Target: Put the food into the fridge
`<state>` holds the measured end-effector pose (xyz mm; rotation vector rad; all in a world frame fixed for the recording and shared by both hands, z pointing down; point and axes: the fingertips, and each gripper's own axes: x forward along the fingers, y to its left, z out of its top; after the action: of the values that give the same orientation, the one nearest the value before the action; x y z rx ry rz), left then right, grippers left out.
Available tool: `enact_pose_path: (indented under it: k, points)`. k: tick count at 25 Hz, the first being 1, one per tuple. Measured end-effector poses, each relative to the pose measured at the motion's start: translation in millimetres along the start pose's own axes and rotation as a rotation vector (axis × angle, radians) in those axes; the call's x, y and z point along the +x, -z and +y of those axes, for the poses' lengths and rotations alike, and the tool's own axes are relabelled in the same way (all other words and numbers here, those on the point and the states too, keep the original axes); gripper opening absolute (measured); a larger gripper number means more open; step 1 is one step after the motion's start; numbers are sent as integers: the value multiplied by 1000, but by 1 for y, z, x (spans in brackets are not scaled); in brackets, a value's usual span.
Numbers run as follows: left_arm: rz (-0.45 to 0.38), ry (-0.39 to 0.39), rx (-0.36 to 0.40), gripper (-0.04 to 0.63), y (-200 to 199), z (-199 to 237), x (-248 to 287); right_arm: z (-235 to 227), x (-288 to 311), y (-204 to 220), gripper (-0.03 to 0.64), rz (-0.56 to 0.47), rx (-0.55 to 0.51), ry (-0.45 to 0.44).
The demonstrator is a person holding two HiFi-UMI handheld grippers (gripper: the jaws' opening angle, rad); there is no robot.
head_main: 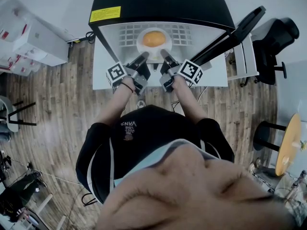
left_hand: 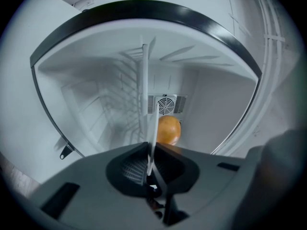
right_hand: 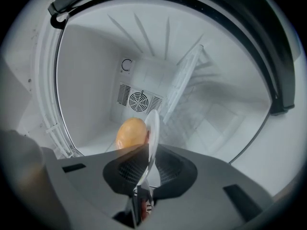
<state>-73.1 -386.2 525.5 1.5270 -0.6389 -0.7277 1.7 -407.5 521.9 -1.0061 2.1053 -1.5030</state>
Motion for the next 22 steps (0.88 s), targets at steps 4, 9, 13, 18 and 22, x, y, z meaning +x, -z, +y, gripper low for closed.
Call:
enact_pose_path:
  k: [4, 9, 13, 18, 22]
  points:
    - [-4, 10, -5, 26, -3, -2, 4, 0, 3, -4, 31, -3, 0, 4]
    - [-11, 15, -18, 26, -8, -5, 7, 1, 8, -8, 32, -11, 2, 4]
    - [-11, 12, -31, 26, -12, -1, 9, 2, 12, -11, 34, -16, -1, 5]
    - [-11, 13, -37, 26, -15, -4, 12, 2, 15, -12, 35, -19, -3, 8]
    - [-12, 11, -29, 26, -18, -4, 14, 2, 17, -15, 35, -23, -3, 8]
